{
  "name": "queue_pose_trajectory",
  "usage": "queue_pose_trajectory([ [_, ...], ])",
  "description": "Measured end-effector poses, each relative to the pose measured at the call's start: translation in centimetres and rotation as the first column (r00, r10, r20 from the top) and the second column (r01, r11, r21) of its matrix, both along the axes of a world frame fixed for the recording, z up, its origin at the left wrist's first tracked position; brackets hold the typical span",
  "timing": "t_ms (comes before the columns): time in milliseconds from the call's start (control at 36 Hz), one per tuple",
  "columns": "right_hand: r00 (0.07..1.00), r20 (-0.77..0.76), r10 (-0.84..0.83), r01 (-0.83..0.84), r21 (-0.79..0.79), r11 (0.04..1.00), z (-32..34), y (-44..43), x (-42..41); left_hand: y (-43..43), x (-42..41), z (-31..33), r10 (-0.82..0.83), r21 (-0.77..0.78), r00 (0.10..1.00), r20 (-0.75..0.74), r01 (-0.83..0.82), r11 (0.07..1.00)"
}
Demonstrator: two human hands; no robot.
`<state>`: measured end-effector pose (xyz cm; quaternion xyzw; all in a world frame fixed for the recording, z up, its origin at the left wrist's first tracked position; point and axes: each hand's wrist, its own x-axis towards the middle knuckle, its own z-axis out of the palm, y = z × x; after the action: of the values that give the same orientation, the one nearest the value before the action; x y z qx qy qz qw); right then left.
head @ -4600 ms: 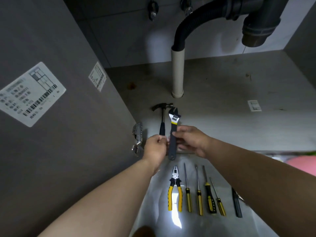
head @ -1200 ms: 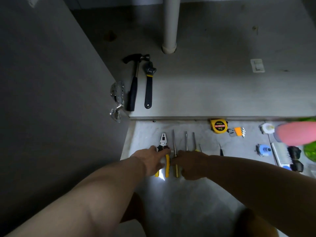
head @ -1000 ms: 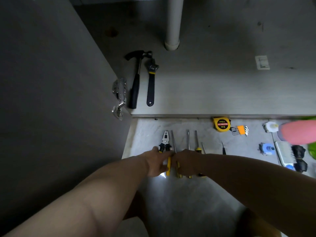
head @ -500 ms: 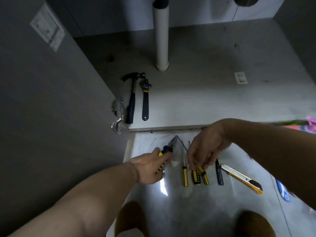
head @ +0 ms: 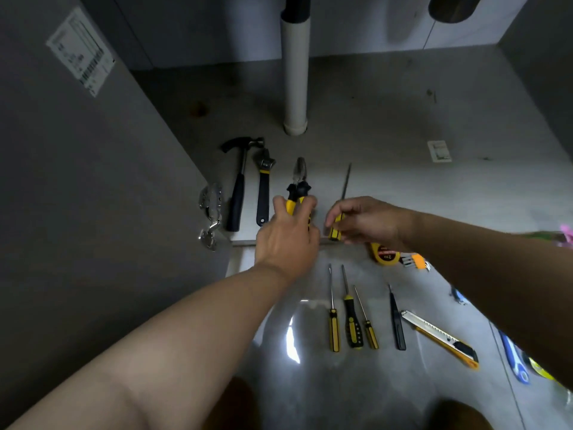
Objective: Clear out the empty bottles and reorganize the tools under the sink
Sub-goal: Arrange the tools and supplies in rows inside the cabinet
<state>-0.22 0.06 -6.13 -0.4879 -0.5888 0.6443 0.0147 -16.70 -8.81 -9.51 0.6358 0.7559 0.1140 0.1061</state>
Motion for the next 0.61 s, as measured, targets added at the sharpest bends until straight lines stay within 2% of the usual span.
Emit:
queue_pose_trajectory([
  [111,0.986,0.15,-0.077,0.034,0.266,0.963,-1.4,0.2,-1.7,1.8,0.0,-0.4,0.082,-0.112,0.997,0.003,-0.081,0.99],
  [222,0.968,0.246,-0.047,-0.084,0.496,0.864,-2.9,0.4,-2.6,3.0,-0.3,-0.5,0.116,-0.16,0.993,-0.008,-0.116,0.98],
  [417,0.947,0.304,-0.107,-0.124,0.65,0.749,-4.3,0.2,-4.1,3.8,-1.4,-1.2,0.047,-0.122,0.995,-0.086,-0.058,0.991],
  [556,0.936,0.321,-0.144,-0.118,0.671,0.732,-4.5,-0.2,-5.1,3.4,-2.1,-1.3,0.065,0.028,0.987,-0.146,-0.061,0.998],
  [611,0.925,0.34,-0.17,-0.145,0.729,0.669,-4.3,-0.5,-5.2,3.3,-2.7,-1.1,0.107,0.105,0.987,-0.122,-0.094,0.99],
])
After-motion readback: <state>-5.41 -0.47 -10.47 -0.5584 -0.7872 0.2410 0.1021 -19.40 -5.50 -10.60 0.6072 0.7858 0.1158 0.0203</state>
